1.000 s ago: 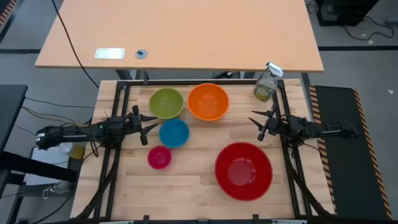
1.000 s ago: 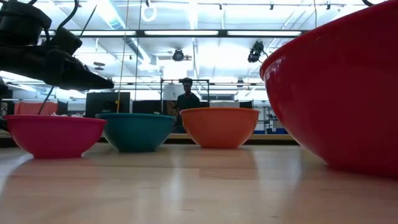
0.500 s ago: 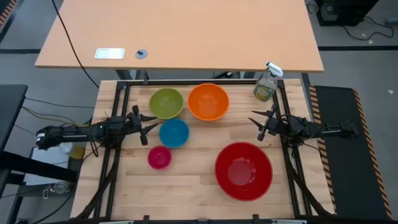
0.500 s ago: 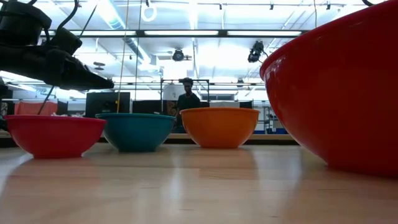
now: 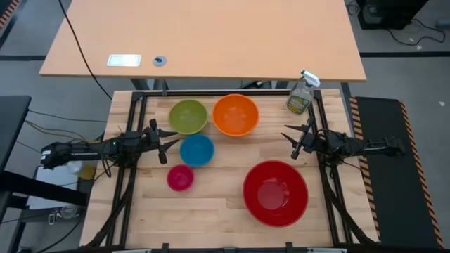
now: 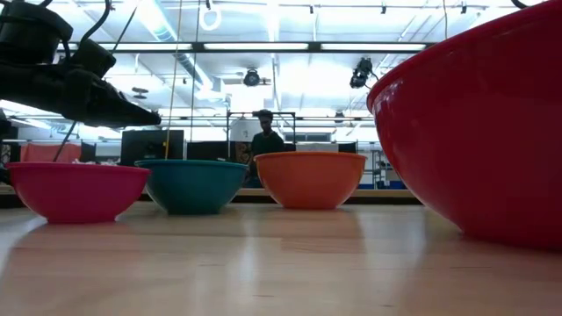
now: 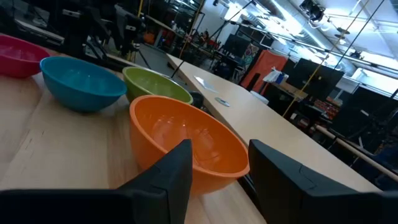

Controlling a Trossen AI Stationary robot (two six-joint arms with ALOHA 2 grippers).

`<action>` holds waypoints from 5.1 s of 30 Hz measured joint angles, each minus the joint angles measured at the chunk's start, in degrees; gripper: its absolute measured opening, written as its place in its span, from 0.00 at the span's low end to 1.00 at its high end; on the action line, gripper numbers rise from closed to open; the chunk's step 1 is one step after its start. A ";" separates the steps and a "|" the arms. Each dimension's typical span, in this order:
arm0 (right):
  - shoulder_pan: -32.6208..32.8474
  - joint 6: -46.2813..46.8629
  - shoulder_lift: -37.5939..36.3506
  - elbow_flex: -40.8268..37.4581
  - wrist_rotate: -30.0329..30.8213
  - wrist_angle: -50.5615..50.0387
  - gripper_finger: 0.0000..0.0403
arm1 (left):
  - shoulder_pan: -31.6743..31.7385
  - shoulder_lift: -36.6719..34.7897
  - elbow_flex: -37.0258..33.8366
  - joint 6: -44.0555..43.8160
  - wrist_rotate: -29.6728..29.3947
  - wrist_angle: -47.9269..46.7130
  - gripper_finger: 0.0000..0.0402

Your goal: Nest bowls inside each other

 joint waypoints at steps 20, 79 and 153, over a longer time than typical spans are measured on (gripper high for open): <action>-0.11 2.56 0.00 0.00 -0.01 9.67 0.41 | 0.01 0.02 0.00 -0.26 -0.27 7.43 0.35; -31.89 65.92 68.44 41.82 -26.46 -18.79 0.72 | 8.14 24.19 30.90 -57.40 -12.72 -19.34 0.35; -35.02 28.52 76.47 68.69 -61.12 -48.57 0.09 | 5.11 28.59 30.95 -57.05 -10.74 -20.46 0.48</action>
